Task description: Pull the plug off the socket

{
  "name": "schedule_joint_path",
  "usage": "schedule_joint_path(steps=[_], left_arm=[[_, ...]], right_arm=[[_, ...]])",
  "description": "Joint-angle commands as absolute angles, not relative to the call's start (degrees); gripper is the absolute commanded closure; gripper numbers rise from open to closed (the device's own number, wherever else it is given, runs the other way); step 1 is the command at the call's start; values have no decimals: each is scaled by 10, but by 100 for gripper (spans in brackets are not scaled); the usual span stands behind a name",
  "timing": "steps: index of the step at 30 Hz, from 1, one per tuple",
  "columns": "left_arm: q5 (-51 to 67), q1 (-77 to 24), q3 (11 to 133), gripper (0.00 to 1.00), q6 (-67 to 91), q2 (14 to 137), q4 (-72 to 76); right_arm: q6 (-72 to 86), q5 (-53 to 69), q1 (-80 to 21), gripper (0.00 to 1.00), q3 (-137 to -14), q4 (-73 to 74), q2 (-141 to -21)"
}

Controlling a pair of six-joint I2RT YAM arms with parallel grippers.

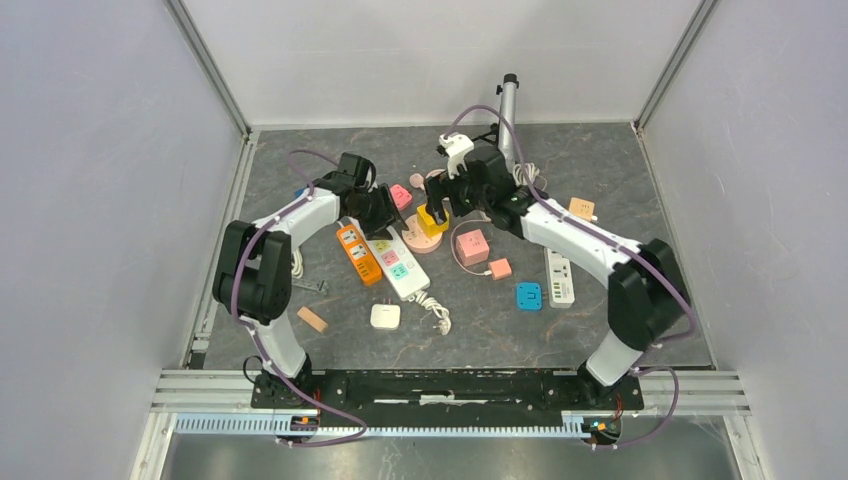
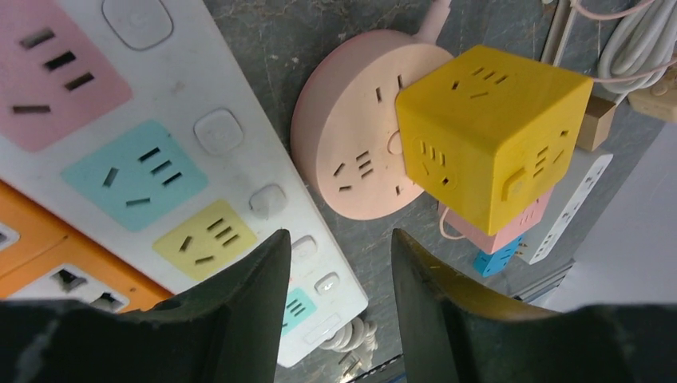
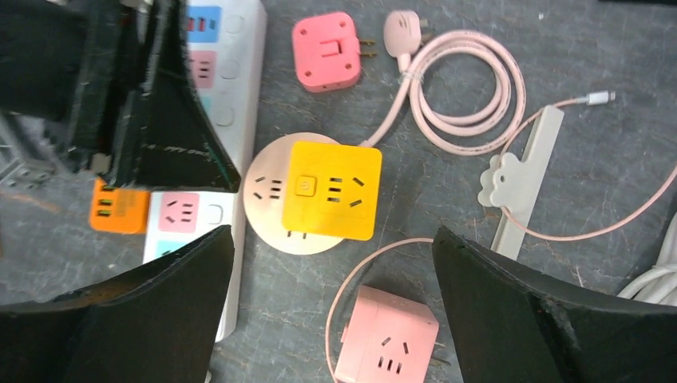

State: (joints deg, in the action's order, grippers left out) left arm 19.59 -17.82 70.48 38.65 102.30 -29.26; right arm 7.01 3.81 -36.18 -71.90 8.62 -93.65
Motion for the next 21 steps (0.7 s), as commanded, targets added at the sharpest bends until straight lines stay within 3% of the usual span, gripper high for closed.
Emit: schedule_joint_path(steps=[1, 11, 21], left_arm=[[201, -184, 698, 45, 423, 1040, -233], [186, -185, 724, 48, 422, 1067, -214], [152, -199, 745, 49, 423, 1104, -243]], right_arm=[[90, -2, -369, 3, -790, 149, -998], [97, -2, -385, 11, -833, 151, -1077], [133, -12, -388, 33, -829, 140, -1113]])
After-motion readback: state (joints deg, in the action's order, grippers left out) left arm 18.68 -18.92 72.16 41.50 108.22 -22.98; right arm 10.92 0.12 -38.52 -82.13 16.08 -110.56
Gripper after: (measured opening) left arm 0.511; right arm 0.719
